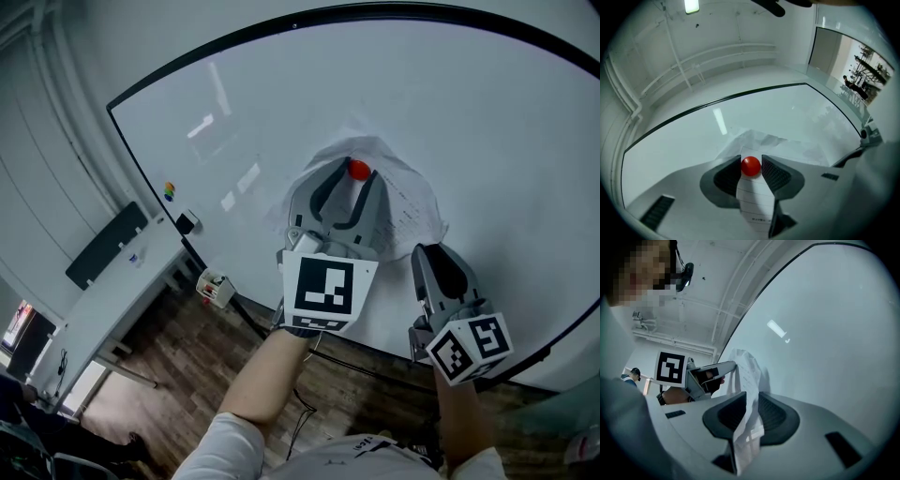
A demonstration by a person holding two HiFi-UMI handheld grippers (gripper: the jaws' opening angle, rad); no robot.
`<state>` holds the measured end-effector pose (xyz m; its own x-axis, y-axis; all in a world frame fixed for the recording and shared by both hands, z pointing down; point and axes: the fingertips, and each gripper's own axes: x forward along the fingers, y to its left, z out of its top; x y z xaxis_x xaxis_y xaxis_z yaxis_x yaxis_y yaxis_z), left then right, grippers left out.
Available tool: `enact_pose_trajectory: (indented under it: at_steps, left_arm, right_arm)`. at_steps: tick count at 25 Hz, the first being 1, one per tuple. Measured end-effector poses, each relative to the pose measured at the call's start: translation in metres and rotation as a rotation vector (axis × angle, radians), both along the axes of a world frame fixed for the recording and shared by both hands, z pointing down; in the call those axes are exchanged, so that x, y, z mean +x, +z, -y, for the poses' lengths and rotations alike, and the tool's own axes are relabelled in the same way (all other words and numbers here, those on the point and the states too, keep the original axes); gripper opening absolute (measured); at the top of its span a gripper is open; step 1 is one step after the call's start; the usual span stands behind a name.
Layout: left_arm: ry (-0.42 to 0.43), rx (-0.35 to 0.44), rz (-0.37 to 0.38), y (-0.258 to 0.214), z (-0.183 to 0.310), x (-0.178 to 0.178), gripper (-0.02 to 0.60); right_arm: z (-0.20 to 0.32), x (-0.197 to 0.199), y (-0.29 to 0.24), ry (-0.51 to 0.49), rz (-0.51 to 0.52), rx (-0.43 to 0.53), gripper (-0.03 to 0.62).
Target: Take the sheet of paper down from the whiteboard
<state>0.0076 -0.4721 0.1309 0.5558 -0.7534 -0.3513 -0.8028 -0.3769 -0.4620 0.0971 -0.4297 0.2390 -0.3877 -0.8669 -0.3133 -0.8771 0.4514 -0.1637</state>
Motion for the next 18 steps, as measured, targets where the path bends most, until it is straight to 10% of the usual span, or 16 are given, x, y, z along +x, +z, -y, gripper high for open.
enact_pose_trajectory:
  at_steps: [18]
  left_arm:
    - [0.101,-0.039,-0.072,0.003,-0.018,-0.004,0.133]
  right_arm:
    - [-0.015,0.011,-0.008,-0.022,0.019,-0.005,0.014]
